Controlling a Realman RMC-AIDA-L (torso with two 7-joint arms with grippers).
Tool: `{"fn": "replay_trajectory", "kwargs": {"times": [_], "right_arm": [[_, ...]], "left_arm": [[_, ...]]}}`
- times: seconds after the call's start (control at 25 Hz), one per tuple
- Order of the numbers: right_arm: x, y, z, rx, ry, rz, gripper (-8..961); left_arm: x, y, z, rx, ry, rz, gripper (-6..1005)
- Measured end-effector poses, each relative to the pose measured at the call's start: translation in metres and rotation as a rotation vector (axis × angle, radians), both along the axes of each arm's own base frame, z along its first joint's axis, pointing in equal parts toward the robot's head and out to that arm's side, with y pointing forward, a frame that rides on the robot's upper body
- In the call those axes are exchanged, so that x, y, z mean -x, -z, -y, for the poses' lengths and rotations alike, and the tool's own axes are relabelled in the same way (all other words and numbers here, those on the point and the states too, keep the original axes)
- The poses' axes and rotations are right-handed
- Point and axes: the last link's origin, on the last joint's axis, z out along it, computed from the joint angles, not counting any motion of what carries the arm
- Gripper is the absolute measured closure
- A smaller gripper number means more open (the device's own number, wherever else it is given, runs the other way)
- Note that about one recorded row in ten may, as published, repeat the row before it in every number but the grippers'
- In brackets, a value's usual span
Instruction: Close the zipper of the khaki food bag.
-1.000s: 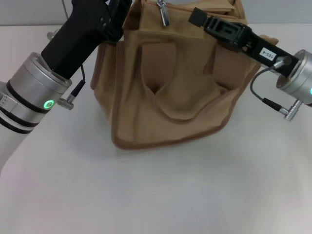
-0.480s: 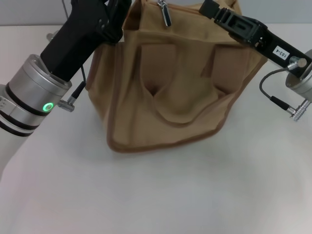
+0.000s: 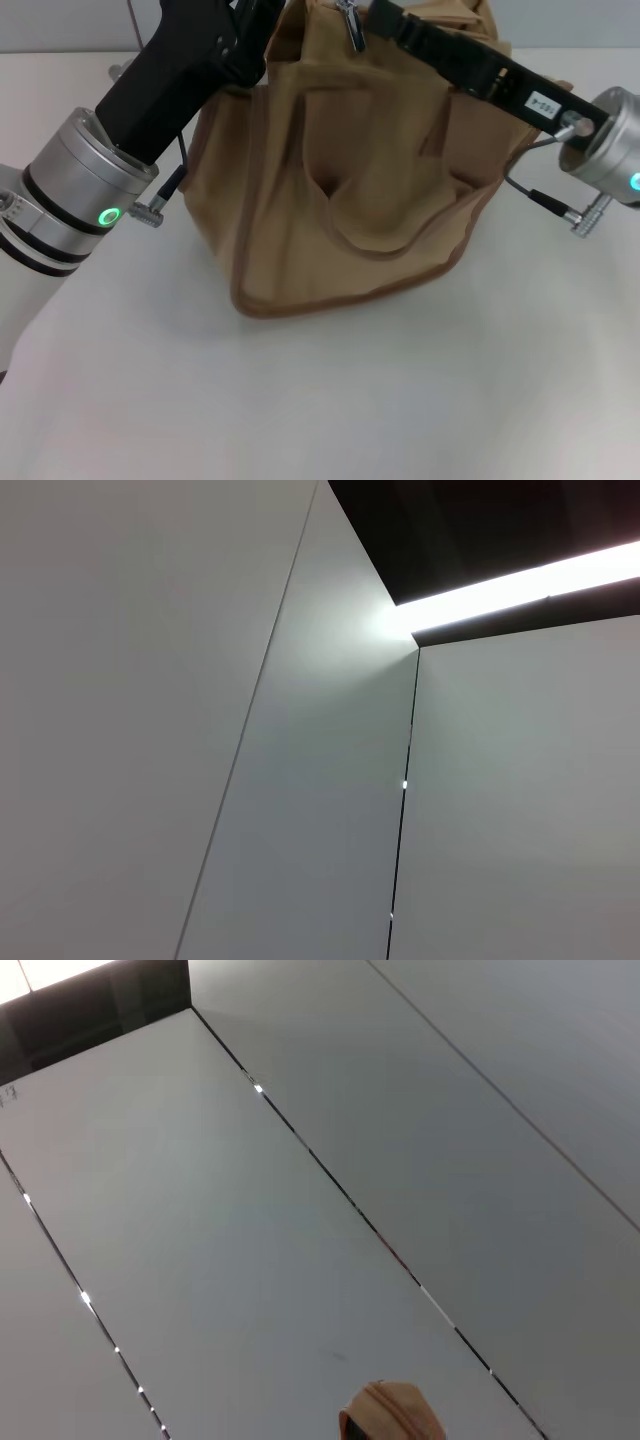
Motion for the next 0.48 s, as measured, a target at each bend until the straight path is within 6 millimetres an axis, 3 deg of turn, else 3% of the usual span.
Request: {"fn": "replay_trajectory", "kwargs": {"times": [0.48], "right_arm": [[0.011,0.011,-0.003,0.045,-0.032,0.045,420]], "left_arm": [[0.000,0.001,-0.001,-0.001,-0.012,-0.003,942]]}}
